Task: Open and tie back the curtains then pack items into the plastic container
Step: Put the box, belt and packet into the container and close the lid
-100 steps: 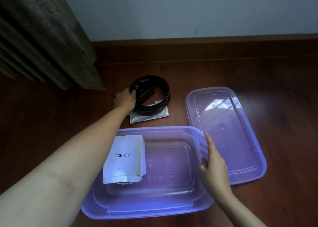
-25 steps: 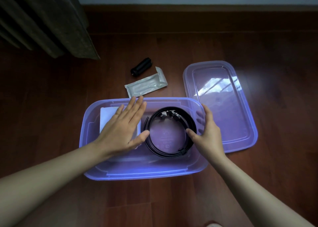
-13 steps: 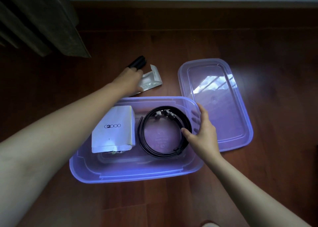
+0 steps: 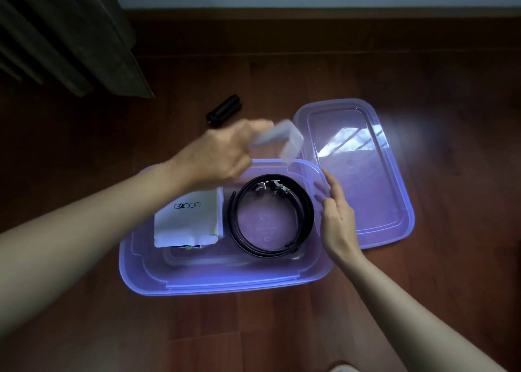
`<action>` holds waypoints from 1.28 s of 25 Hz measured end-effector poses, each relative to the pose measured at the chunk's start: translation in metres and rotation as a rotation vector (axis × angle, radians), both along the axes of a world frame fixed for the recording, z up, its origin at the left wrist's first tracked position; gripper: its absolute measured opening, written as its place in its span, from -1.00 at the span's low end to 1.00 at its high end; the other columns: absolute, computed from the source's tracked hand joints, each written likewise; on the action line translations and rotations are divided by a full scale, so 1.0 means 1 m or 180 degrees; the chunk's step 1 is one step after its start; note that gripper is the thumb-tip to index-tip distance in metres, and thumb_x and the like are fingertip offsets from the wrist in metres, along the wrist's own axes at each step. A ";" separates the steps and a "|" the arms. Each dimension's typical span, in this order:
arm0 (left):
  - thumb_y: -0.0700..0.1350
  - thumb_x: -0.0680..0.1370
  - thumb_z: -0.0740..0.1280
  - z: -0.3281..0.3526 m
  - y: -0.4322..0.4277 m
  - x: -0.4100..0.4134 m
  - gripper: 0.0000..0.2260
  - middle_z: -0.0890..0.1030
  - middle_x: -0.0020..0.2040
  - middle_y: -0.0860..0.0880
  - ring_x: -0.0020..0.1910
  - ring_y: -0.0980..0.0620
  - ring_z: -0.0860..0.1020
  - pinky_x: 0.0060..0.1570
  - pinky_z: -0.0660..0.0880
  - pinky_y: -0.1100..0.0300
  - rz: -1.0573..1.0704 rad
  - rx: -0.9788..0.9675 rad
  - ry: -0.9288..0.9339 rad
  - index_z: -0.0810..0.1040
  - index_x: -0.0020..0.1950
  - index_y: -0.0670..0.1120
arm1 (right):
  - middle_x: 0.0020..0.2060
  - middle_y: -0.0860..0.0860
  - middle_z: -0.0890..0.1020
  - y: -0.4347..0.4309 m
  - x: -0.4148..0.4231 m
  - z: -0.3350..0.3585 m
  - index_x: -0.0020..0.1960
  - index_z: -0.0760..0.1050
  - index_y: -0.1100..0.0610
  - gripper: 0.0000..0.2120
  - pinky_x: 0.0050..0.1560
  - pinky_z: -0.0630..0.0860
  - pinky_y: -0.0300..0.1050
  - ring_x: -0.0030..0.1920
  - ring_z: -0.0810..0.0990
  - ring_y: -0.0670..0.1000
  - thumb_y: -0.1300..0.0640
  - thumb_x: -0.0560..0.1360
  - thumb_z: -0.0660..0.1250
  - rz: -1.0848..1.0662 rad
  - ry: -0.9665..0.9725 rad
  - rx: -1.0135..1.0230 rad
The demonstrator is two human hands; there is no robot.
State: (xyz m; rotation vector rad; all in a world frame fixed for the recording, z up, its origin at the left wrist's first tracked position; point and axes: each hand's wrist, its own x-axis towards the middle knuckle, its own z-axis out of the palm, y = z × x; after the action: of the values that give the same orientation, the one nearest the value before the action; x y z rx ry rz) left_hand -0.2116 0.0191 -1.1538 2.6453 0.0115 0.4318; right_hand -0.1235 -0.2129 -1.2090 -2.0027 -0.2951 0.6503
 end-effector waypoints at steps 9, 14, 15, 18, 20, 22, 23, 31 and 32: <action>-0.36 0.48 0.12 -0.057 -0.064 0.000 -0.81 0.59 -0.17 -0.10 -0.35 -0.02 0.50 -0.48 0.47 0.19 -0.0169 0.2304 0.0038 0.42 0.01 -0.17 | 0.31 -0.07 0.42 0.002 -0.004 0.007 0.40 0.33 0.01 -0.43 0.40 0.24 -0.14 0.35 0.37 -0.04 0.15 0.40 0.02 -0.0071 -0.0569 0.0019; -0.39 0.50 0.07 -0.050 -0.077 -0.007 -0.76 0.52 -0.28 -0.01 -0.38 0.03 0.48 -0.48 0.42 0.23 -0.0079 0.2287 -0.0188 0.42 -0.13 -0.09 | 0.10 0.03 0.58 0.002 -0.016 0.005 0.19 0.50 0.10 -0.69 0.06 0.26 -0.08 0.06 0.44 0.05 0.14 0.47 0.20 0.0466 -0.2612 -0.0490; -0.39 0.52 0.04 -0.051 -0.076 -0.007 -0.74 0.52 -0.28 -0.01 -0.38 0.03 0.48 -0.48 0.43 0.22 -0.0039 0.2242 -0.0182 0.43 -0.12 -0.10 | 0.04 -0.02 0.61 0.003 -0.016 0.003 0.15 0.54 0.05 -0.74 0.01 0.26 -0.07 0.01 0.46 0.06 0.14 0.48 0.25 0.0571 -0.2709 -0.0672; -0.32 0.48 0.09 -0.055 -0.075 -0.008 -0.71 0.55 -0.27 -0.04 -0.34 -0.02 0.53 -0.48 0.46 0.18 -0.0035 0.1994 -0.0091 0.57 -0.08 -0.11 | -0.04 -0.08 0.65 0.004 -0.013 -0.003 0.10 0.59 -0.01 -0.74 -0.06 0.24 -0.06 -0.02 0.45 0.03 0.15 0.43 0.31 0.0817 -0.3012 -0.1088; -0.19 0.38 0.20 -0.053 -0.074 -0.013 -0.71 0.58 -0.22 -0.05 -0.27 -0.04 0.55 -0.37 0.45 0.20 -0.0094 0.1863 0.0177 0.61 0.02 -0.14 | -0.05 -0.09 0.65 0.005 -0.011 -0.006 0.10 0.59 -0.01 -0.69 -0.06 0.22 -0.08 -0.01 0.42 -0.01 0.18 0.39 0.33 0.0970 -0.3224 -0.1240; -0.15 0.29 0.30 -0.051 -0.071 -0.018 -0.65 0.60 -0.18 -0.04 -0.21 -0.05 0.57 -0.35 0.39 0.25 -0.0017 0.1608 0.0328 0.62 0.05 -0.15 | -0.03 -0.09 0.65 0.006 -0.011 -0.008 0.11 0.59 -0.01 -0.65 -0.04 0.23 -0.08 0.00 0.46 -0.03 0.21 0.35 0.35 0.1085 -0.3317 -0.1303; -0.18 0.29 0.33 -0.050 -0.070 -0.020 -0.67 0.60 -0.16 -0.05 -0.19 -0.06 0.58 -0.41 0.43 0.23 0.0049 0.1396 0.0373 0.62 0.03 -0.15 | -0.02 -0.09 0.64 0.006 -0.012 -0.008 0.11 0.59 -0.01 -0.63 -0.03 0.24 -0.08 0.01 0.50 -0.03 0.22 0.33 0.34 0.1118 -0.3333 -0.1309; -0.24 0.49 0.26 -0.036 0.026 0.032 -0.83 0.60 -0.07 -0.27 -0.09 -0.22 0.58 0.02 0.42 0.09 0.0739 0.0308 -0.0259 0.61 -0.07 -0.28 | 0.00 -0.06 0.63 0.006 -0.012 -0.006 0.13 0.58 0.02 -0.57 -0.07 0.35 -0.05 0.03 0.42 -0.03 0.26 0.29 0.30 0.1185 -0.3189 -0.1164; -0.24 0.50 0.27 -0.042 0.045 0.041 -0.80 0.59 0.04 -0.30 0.01 -0.26 0.56 0.10 0.39 0.07 0.0976 0.0235 -0.0031 0.61 0.03 -0.28 | 0.00 -0.05 0.63 0.006 -0.012 -0.006 0.13 0.58 0.03 -0.57 -0.08 0.38 -0.05 0.04 0.42 -0.03 0.26 0.29 0.30 0.1178 -0.3164 -0.1143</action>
State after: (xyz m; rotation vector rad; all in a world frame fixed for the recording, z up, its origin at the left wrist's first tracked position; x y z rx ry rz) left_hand -0.1703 0.0638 -1.1962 2.7211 0.4096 0.5539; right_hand -0.1358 -0.2069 -1.2148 -2.5177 -1.2260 -0.1581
